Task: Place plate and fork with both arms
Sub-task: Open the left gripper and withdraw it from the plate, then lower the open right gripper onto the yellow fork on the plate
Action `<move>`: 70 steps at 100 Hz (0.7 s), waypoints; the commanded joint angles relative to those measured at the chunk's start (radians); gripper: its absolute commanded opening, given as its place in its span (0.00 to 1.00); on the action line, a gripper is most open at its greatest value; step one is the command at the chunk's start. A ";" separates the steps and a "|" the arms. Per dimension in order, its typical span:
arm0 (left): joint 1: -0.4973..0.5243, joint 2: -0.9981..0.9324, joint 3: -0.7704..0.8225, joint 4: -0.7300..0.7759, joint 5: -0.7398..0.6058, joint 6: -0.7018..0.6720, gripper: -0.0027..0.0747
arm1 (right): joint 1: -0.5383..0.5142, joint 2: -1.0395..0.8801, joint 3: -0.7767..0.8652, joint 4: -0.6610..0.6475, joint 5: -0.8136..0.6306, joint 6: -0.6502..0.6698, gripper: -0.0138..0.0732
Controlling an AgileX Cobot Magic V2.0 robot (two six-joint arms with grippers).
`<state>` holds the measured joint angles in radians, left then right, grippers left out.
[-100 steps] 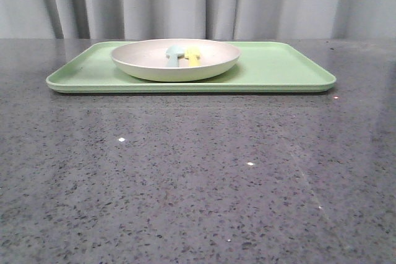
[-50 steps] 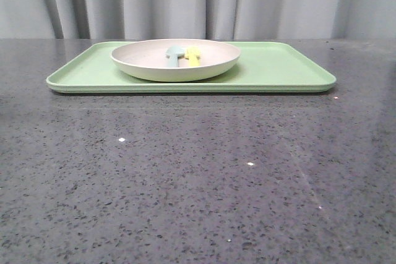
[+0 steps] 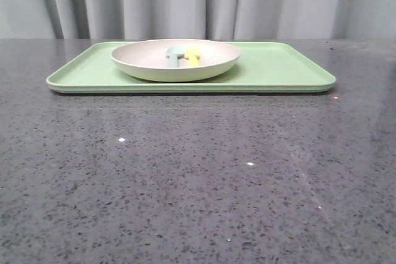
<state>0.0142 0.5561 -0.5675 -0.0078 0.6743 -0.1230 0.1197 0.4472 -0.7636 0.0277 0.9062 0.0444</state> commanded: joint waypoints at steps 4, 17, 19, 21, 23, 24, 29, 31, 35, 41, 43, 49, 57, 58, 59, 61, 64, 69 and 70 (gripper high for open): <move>0.003 -0.060 0.026 -0.009 -0.069 -0.007 0.59 | -0.006 0.016 -0.027 -0.002 -0.077 -0.007 0.77; 0.003 -0.091 0.056 -0.009 -0.069 -0.007 0.59 | -0.006 0.016 -0.027 -0.002 -0.083 -0.007 0.77; 0.003 -0.091 0.057 -0.009 -0.069 -0.007 0.59 | -0.006 0.016 -0.027 -0.002 -0.085 -0.007 0.77; 0.003 -0.091 0.058 -0.009 -0.069 -0.007 0.59 | -0.006 0.016 -0.027 0.000 -0.086 -0.007 0.77; 0.003 -0.091 0.060 -0.009 -0.069 -0.007 0.59 | -0.006 0.016 -0.027 0.001 -0.091 -0.007 0.77; 0.003 -0.091 0.060 -0.009 -0.069 -0.007 0.59 | -0.006 0.016 -0.027 0.005 -0.092 -0.007 0.77; 0.003 -0.091 0.060 -0.009 -0.069 -0.007 0.59 | -0.006 0.016 -0.027 0.018 -0.109 -0.007 0.77; 0.003 -0.091 0.060 -0.009 -0.069 -0.007 0.59 | -0.006 0.017 -0.027 0.027 -0.119 -0.007 0.77; 0.003 -0.091 0.060 -0.009 -0.069 -0.007 0.59 | -0.006 0.022 -0.033 0.053 -0.136 -0.007 0.77; 0.003 -0.091 0.060 -0.009 -0.069 -0.007 0.59 | -0.006 0.046 -0.048 0.091 -0.145 -0.007 0.77; 0.003 -0.091 0.060 -0.009 -0.069 -0.007 0.59 | -0.006 0.057 -0.057 0.105 -0.145 -0.007 0.77; 0.003 -0.091 0.060 -0.009 -0.069 -0.007 0.59 | -0.006 0.098 -0.087 0.148 -0.144 -0.009 0.77; 0.003 -0.091 0.060 -0.009 -0.069 -0.007 0.59 | -0.003 0.177 -0.138 0.191 -0.141 -0.010 0.77; 0.003 -0.091 0.060 -0.009 -0.069 -0.007 0.59 | -0.003 0.184 -0.143 0.191 -0.141 -0.010 0.77; 0.003 -0.091 0.060 -0.009 -0.069 -0.007 0.59 | -0.002 0.191 -0.147 0.196 -0.141 -0.010 0.77; 0.003 -0.091 0.060 -0.009 -0.069 -0.007 0.59 | 0.003 0.220 -0.167 0.200 -0.141 -0.010 0.77; 0.003 -0.091 0.060 -0.009 -0.069 -0.007 0.59 | 0.009 0.251 -0.188 0.202 -0.141 -0.010 0.77; 0.003 -0.091 0.060 -0.009 -0.069 -0.007 0.59 | 0.022 0.307 -0.222 0.202 -0.137 -0.010 0.77; 0.003 -0.091 0.060 -0.009 -0.069 -0.007 0.59 | 0.024 0.315 -0.234 0.202 -0.137 -0.010 0.77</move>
<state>0.0142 0.4614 -0.4792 -0.0078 0.6743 -0.1230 0.1295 0.6761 -0.9133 0.2083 0.8456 0.0444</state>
